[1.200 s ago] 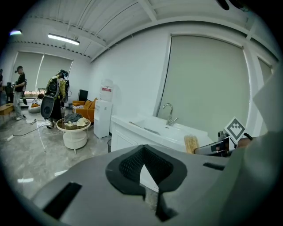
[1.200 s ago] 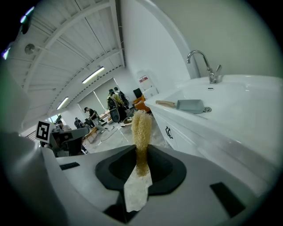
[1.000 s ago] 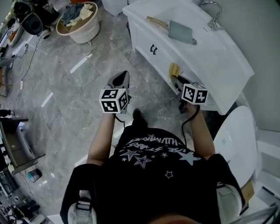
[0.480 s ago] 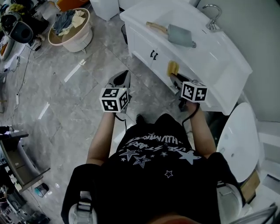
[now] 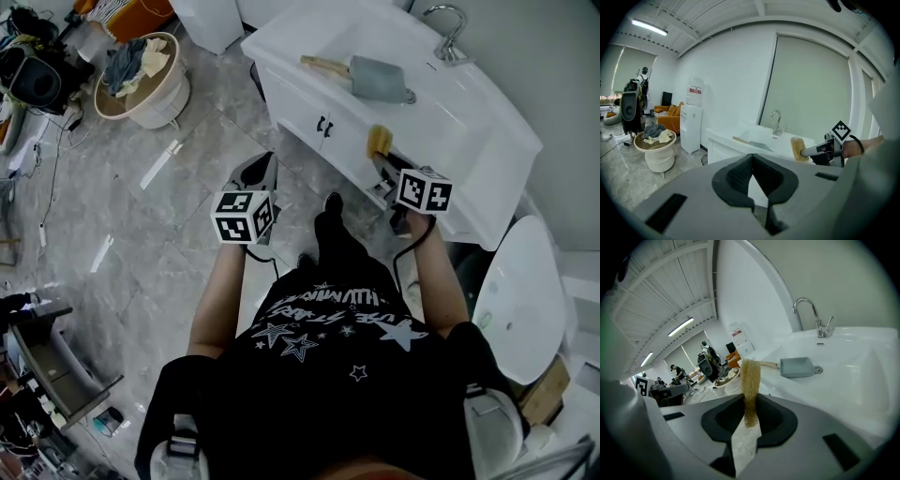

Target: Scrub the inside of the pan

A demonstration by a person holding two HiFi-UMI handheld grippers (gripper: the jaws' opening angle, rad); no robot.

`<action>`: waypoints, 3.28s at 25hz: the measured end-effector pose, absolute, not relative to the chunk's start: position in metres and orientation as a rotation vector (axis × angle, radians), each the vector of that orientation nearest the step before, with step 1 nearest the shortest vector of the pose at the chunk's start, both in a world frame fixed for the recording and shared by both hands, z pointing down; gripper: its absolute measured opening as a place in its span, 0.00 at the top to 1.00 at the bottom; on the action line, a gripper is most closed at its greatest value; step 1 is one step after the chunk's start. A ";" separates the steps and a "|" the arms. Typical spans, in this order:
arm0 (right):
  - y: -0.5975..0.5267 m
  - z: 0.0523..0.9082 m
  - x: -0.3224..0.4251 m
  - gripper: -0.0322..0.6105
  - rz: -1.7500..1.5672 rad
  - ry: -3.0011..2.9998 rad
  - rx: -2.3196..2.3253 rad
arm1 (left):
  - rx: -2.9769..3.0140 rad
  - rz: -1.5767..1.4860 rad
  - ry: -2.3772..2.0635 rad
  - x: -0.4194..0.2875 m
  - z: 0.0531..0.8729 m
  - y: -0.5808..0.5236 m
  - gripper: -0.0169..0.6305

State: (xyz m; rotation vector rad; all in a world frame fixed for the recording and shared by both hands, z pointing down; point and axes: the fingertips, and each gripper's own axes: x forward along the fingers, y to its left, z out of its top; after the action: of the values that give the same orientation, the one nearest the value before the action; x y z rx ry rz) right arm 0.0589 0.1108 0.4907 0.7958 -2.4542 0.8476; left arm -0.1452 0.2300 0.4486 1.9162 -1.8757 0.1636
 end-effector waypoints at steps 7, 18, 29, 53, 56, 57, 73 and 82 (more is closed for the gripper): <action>0.035 0.494 0.047 0.83 0.892 -2.472 0.836 | 1.949 0.217 -1.857 -0.160 0.448 0.154 0.96; -0.097 0.505 0.049 0.83 0.954 -2.442 0.927 | 2.002 0.274 -1.781 -0.168 0.459 0.010 0.96; -0.175 0.529 0.065 0.83 1.022 -2.386 0.956 | 2.042 0.372 -1.696 -0.149 0.470 -0.091 0.96; -0.218 0.571 0.085 0.83 1.150 -2.284 1.001 | 2.150 1.252 -1.393 -0.118 0.551 -0.159 0.69; -0.220 0.573 0.082 0.83 1.153 -2.269 1.031 | 2.157 1.399 -1.304 -0.121 0.567 -0.159 0.69; -0.221 0.574 0.081 0.83 1.158 -2.264 1.043 | 2.158 1.435 -1.273 -0.122 0.572 -0.160 0.69; -0.230 0.593 0.075 0.83 1.221 -2.155 1.160 | 2.186 1.759 -0.922 -0.123 0.610 -0.181 0.69; -0.234 0.603 0.074 0.83 1.223 -2.107 1.176 | 2.158 1.819 -0.893 -0.125 0.627 -0.186 0.73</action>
State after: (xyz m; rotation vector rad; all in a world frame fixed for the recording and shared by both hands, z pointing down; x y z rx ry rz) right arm 0.0737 -0.2336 0.6031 1.1758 -2.1073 1.2230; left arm -0.1247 -0.1859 0.6268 2.1576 -0.8934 1.8186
